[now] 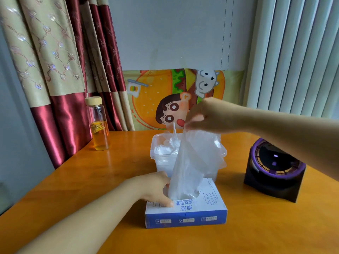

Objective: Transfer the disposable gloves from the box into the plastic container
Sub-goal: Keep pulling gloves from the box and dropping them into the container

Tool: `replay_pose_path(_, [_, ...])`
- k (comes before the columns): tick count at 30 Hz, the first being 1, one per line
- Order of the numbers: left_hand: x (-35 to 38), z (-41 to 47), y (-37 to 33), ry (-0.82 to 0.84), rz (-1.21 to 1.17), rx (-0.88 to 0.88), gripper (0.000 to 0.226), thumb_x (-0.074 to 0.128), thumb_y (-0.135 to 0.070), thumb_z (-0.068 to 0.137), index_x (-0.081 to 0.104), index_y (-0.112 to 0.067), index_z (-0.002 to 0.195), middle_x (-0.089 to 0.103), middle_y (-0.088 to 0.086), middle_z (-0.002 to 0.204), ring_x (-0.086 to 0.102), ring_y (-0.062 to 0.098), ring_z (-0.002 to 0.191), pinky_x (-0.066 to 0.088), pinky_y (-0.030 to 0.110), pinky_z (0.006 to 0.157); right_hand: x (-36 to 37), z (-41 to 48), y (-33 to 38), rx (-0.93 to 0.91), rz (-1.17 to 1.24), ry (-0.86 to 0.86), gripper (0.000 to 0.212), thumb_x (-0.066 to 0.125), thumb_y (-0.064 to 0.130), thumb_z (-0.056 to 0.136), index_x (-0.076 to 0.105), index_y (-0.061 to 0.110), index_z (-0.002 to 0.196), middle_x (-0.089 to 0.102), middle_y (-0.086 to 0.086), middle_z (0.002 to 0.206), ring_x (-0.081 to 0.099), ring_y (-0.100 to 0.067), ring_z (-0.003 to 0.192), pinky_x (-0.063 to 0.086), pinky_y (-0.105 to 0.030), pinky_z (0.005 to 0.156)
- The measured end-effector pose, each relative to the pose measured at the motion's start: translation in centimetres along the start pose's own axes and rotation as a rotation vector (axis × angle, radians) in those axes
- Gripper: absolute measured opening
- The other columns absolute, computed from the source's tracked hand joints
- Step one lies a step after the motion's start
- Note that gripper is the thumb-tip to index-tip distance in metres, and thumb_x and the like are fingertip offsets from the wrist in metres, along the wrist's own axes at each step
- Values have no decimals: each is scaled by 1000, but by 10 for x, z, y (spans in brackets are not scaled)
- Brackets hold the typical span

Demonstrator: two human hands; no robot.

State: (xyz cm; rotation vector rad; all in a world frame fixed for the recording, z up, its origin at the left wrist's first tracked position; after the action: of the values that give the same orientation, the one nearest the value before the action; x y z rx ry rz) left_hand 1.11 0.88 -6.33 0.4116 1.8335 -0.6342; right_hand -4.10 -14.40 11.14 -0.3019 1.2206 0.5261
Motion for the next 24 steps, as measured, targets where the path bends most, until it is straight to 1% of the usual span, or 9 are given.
replay_pose_path(3, [0, -1, -1, -3, -31, -21, 66, 65, -51, 84, 37, -33, 141, 47, -9, 141, 51, 14, 121, 44, 25, 95, -21, 6, -3, 73, 50, -234, 31, 46, 24, 98, 71, 23, 79, 69, 3, 95, 62, -7, 84, 47, -27, 81])
replay_pose_path(5, [0, -1, 0, 23, -47, -21, 67, 66, -51, 84, 37, -33, 142, 46, -10, 142, 50, 13, 122, 44, 27, 98, -32, 11, -9, 108, 57, -356, 42, 43, 19, 98, 54, 25, 58, 58, 6, 68, 51, -2, 61, 35, -23, 62])
replay_pose_path(7, [-8, -5, 2, 47, -116, -41, 66, 68, -49, 83, 40, -32, 140, 47, -11, 141, 51, 11, 121, 46, 30, 100, -36, 17, -13, 171, 25, -383, 43, 45, 19, 98, 43, 18, 55, 42, 1, 56, 36, -8, 49, 24, -26, 50])
replay_pose_path(10, [-36, -20, 15, 27, -188, -50, 56, 65, -39, 88, 44, -28, 139, 51, -11, 135, 53, 9, 119, 46, 28, 100, -33, 26, -20, 197, 11, -339, 40, 47, 25, 98, 51, 11, 61, 44, -2, 55, 37, -12, 46, 30, -16, 41])
replay_pose_path(13, [-79, -37, 34, -182, -218, -105, 40, 60, -30, 92, 51, -31, 131, 58, -12, 126, 60, 2, 100, 50, 24, 90, -29, 34, -25, 201, 79, -335, 34, 49, 27, 98, 60, 7, 72, 50, -2, 53, 45, -7, 37, 32, -13, 38])
replay_pose_path(16, [-122, -49, 34, -630, -517, -61, 27, 58, -36, 93, 54, -38, 120, 60, -13, 120, 60, 5, 103, 51, 34, 94, -23, 46, -26, 203, 105, -323, 27, 51, 29, 96, 59, 14, 76, 49, 5, 55, 47, -6, 38, 32, -11, 35])
replay_pose_path(18, [-145, -51, 18, -826, -641, 35, 53, 55, -56, 86, 47, -34, 134, 54, -22, 117, 55, 5, 112, 46, 35, 98, -19, 57, -28, 210, 117, -333, 30, 54, 28, 95, 53, 17, 67, 44, 8, 52, 44, -5, 39, 31, -11, 34])
replay_pose_path(21, [-166, -35, -10, -811, -652, 87, 92, 55, -69, 74, 19, -33, 151, 46, -20, 122, 47, 4, 114, 41, 25, 83, -16, 75, -33, 223, 180, -344, 34, 56, 31, 94, 56, 16, 63, 46, 3, 48, 45, -4, 30, 29, -11, 33])
replay_pose_path(24, [-180, -5, -11, -842, -551, 61, 83, 69, -40, 83, 21, -29, 151, 57, -11, 113, 56, 9, 106, 42, 20, 74, -18, 90, -40, 244, 254, -359, 27, 55, 34, 94, 65, 15, 78, 49, 2, 45, 43, -3, 28, 30, -12, 35])
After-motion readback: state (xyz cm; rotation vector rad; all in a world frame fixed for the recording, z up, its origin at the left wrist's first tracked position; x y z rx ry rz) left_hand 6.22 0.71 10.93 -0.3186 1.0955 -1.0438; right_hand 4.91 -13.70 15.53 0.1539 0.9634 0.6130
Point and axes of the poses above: each hand's wrist, its own z-axis towards the middle knuckle, its own x-axis out of the palm, y = z × x, the point moved 3 cm from there along z, towards the middle knuckle
